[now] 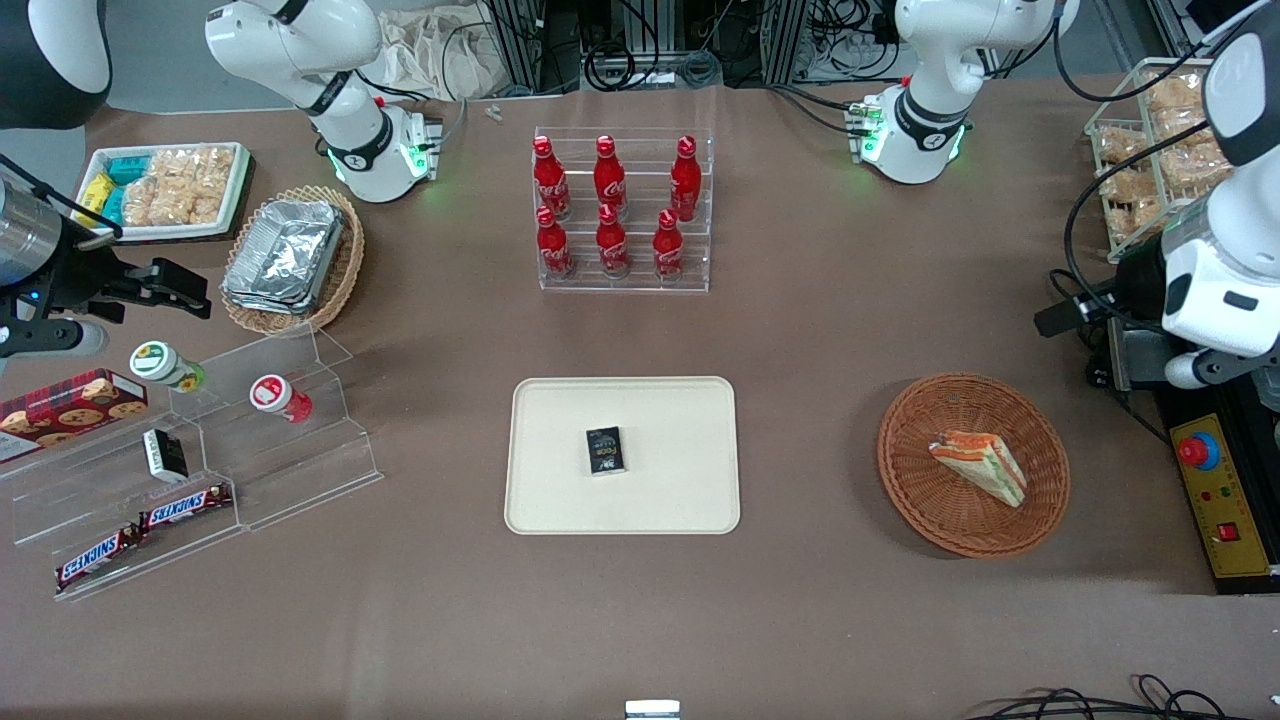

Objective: Place sandwich from basket to tray
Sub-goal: 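Move the left gripper over the sandwich in the wicker basket, then lower the left gripper and close it on the wrapped sandwich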

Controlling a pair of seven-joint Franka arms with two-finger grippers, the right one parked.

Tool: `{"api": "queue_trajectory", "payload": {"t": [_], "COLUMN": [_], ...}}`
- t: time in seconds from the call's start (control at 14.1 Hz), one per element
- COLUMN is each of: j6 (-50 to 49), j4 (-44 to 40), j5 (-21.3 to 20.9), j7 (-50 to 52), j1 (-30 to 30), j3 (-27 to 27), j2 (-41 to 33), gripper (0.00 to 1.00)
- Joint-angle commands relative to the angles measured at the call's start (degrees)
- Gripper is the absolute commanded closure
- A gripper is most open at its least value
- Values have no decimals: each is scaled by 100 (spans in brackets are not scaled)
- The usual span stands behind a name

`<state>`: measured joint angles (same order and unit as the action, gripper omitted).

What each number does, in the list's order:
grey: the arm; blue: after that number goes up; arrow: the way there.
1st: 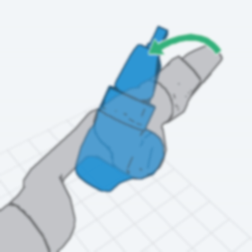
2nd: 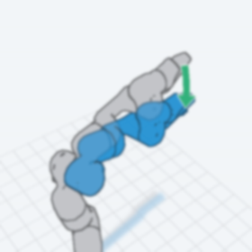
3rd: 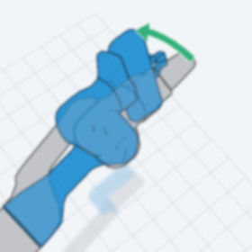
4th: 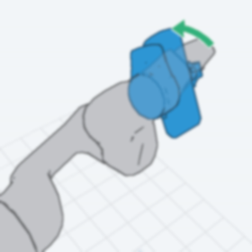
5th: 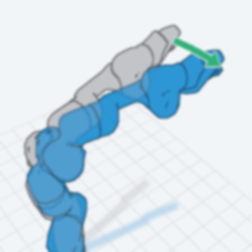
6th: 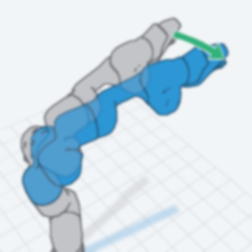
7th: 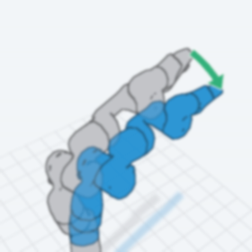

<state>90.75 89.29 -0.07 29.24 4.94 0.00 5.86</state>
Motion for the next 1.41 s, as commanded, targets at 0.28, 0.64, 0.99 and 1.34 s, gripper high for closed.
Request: {"api": "queue_trajectory", "payload": {"t": [0.28, 0.64, 0.99, 1.34], "j6": [1478, 2972, 3817, 4302], "j4": [1369, 2005, 1996, 1961], "j5": [86, 227, 209, -62], "j7": [1231, 3038, 3729, 3676], "j1": [-10, -10, -10, -10], "j3": [-79, -141, -141, -141], "j2": [-77, 396, 1188, 1795], "gripper": [0, 1, 0, 0]}}
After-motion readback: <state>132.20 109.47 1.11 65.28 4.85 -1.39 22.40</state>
